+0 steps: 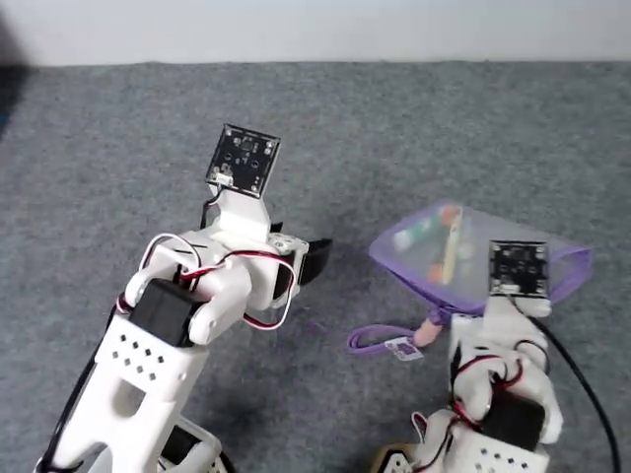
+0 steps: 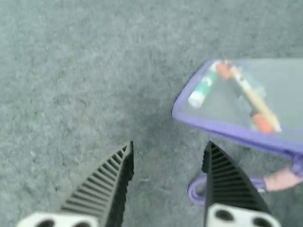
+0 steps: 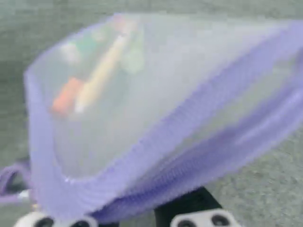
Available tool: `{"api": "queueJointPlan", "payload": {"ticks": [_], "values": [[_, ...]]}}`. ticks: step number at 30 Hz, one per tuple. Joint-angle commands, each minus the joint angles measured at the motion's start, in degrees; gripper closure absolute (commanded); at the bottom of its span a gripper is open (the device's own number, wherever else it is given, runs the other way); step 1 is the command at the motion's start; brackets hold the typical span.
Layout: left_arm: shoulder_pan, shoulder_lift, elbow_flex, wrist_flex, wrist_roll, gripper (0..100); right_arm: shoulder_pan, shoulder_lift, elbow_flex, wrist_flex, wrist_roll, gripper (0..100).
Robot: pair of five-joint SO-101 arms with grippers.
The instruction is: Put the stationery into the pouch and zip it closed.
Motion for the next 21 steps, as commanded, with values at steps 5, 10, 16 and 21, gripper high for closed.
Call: {"api": "queueJointPlan", "payload": {"ticks": [5, 10, 16, 21], "values": [[-0.2, -1.8, 1.7, 0.3, 0.7, 76, 6.7, 0.7, 11.5, -19.0, 3.2, 99.1], [-0.3, -1.8, 1.4, 1.5, 0.8, 76, 6.6, 0.5, 13.5, -17.8, 0.8, 99.1], [-0.4, -1.8, 1.3, 4.0, 1.0, 76, 6.7, 0.7, 1.2, 3.2, 0.1, 99.1], [-0.4, -1.8, 1.4, 4.6, 1.0, 76, 9.5, 0.7, -4.4, 12.7, 0.2, 99.1]]}}
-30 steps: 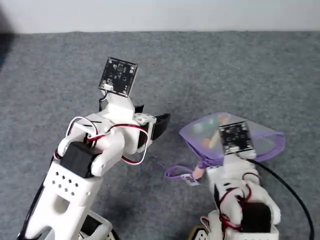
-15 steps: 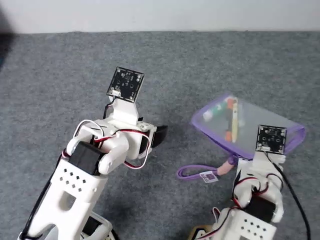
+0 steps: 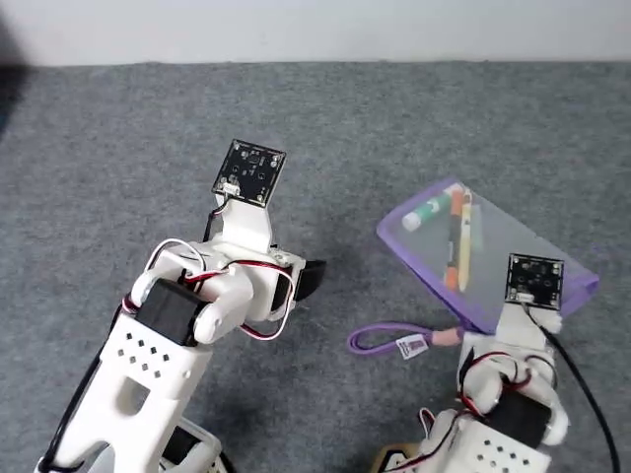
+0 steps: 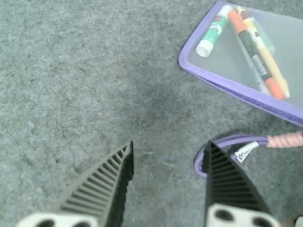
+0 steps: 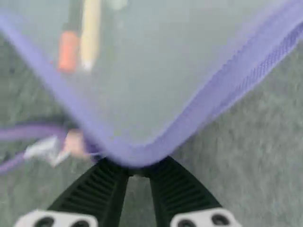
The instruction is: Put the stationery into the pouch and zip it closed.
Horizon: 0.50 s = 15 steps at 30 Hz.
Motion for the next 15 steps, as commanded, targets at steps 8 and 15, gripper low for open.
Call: {"api": "queueJointPlan", "payload": {"ticks": [8, 15], "values": [[-0.4, -1.8, -0.9, 0.2, 0.8, 76, 11.9, -0.2, -5.0, 0.4, 3.3, 99.1], [-6.2, -1.8, -1.6, -0.6, 0.8, 76, 5.7, -0.2, -7.2, 3.5, -3.6, 99.1]]}}
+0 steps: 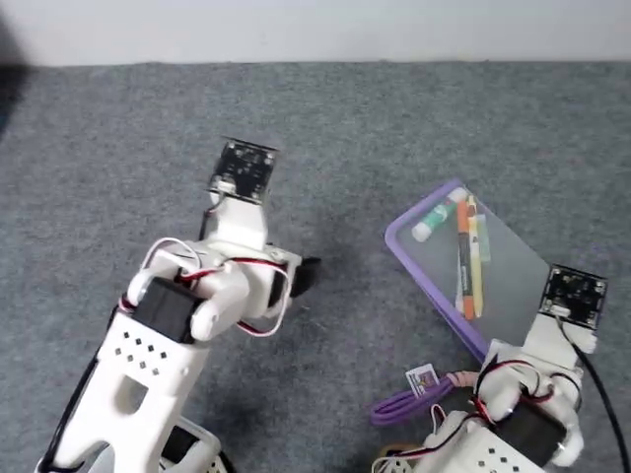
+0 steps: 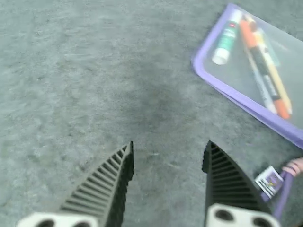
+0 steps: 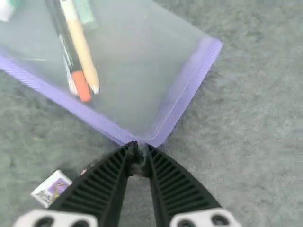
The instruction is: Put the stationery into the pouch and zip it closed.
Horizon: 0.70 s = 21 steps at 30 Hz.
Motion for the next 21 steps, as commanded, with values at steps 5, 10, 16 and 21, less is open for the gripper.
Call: {"api": "queueJointPlan", "payload": {"ticks": [5, 10, 16, 21], "values": [[-11.2, -1.8, -3.8, -0.8, 0.8, 76, -14.8, 0.7, -1.4, 0.7, -11.3, 99.0], [-14.4, -1.8, -3.7, -0.6, 0.6, 76, -18.8, 7.2, -0.7, -1.3, -15.4, 98.9], [-14.4, -1.7, -3.6, -0.7, 0.6, 76, -18.8, 26.7, -3.9, -4.1, -22.1, 96.9], [-14.4, -1.6, -3.6, -0.8, 0.6, 76, -18.9, 41.5, -9.3, -2.8, -27.3, 83.2]]}}
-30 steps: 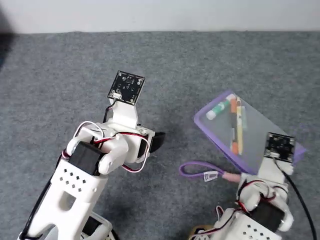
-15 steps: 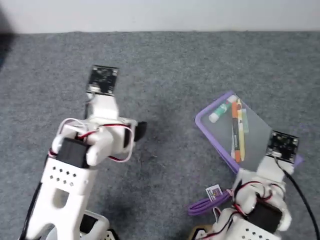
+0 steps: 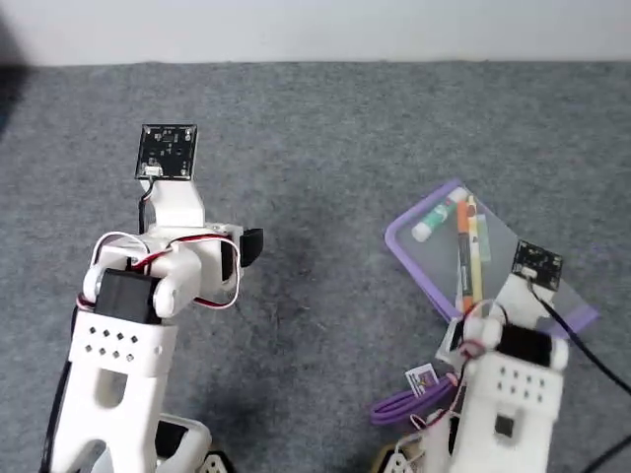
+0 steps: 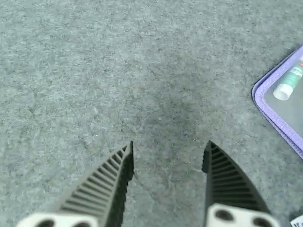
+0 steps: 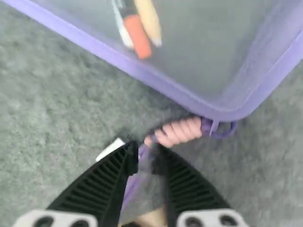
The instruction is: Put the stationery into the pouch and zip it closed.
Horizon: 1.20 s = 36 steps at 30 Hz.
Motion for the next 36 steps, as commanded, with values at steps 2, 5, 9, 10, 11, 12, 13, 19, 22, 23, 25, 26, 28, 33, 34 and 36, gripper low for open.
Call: {"api": "queueJointPlan", "payload": {"ticks": [2, 5, 9, 10, 11, 12, 13, 19, 22, 23, 25, 26, 28, 33, 34, 36], "values": [[-0.4, -1.5, -3.6, -0.7, 0.6, 76, -0.6, 11.8, -5.2, 0.0, -4.6, 81.8], [-0.4, -1.5, -3.6, -0.7, 0.6, 76, -0.6, 16.7, -5.1, -2.7, -6.3, 81.8], [-0.3, -1.4, -3.6, -0.8, 0.6, 76, -0.6, 21.9, -5.1, -7.4, -7.5, 81.8], [-0.3, -1.4, -3.6, -0.8, 0.6, 76, -0.6, 23.0, -5.1, -8.9, -7.6, 81.8], [-0.2, -1.4, -3.6, -0.8, 0.6, 76, -0.6, 24.1, -5.1, -10.2, -7.6, 81.8], [-0.2, -1.4, -3.6, -0.8, 0.6, 76, -0.5, 25.3, -5.1, -11.2, -7.6, 81.8], [-0.2, -1.4, -3.6, -0.8, 0.6, 76, -0.4, 26.2, -5.1, -12.2, -7.6, 81.8], [-0.4, -1.4, -3.6, -0.6, 0.6, 76, -0.3, 32.0, -5.1, -16.8, -7.6, 81.8], [-0.4, -1.4, -3.6, -0.5, 0.6, 76, -0.3, 34.7, -5.1, -18.6, -7.6, 81.8], [-0.4, -1.4, -3.6, -0.5, 0.6, 76, -0.2, 35.4, -5.1, -19.3, -7.6, 81.8], [-0.4, -1.4, -3.6, -0.5, 0.6, 76, -0.2, 36.4, -5.1, -20.3, -7.6, 82.2], [-0.4, -1.4, -3.6, -0.4, 0.6, 76, -0.2, 36.6, -5.1, -20.5, -7.6, 83.8], [-0.4, -1.4, -3.6, -0.4, 0.6, 76, -0.2, 36.7, -5.1, -20.4, -7.4, 90.8], [-0.3, -1.5, -3.6, -0.4, 0.6, 76, 0.4, 36.3, -5.1, -19.1, -7.4, 96.9], [-0.2, -1.6, -3.6, -0.4, 0.6, 76, 0.7, 35.5, -5.2, -18.4, -7.3, 98.0], [-0.1, -1.7, -3.6, -0.4, 0.6, 76, 1.0, 32.3, -5.2, -16.5, -7.1, 99.1]]}}
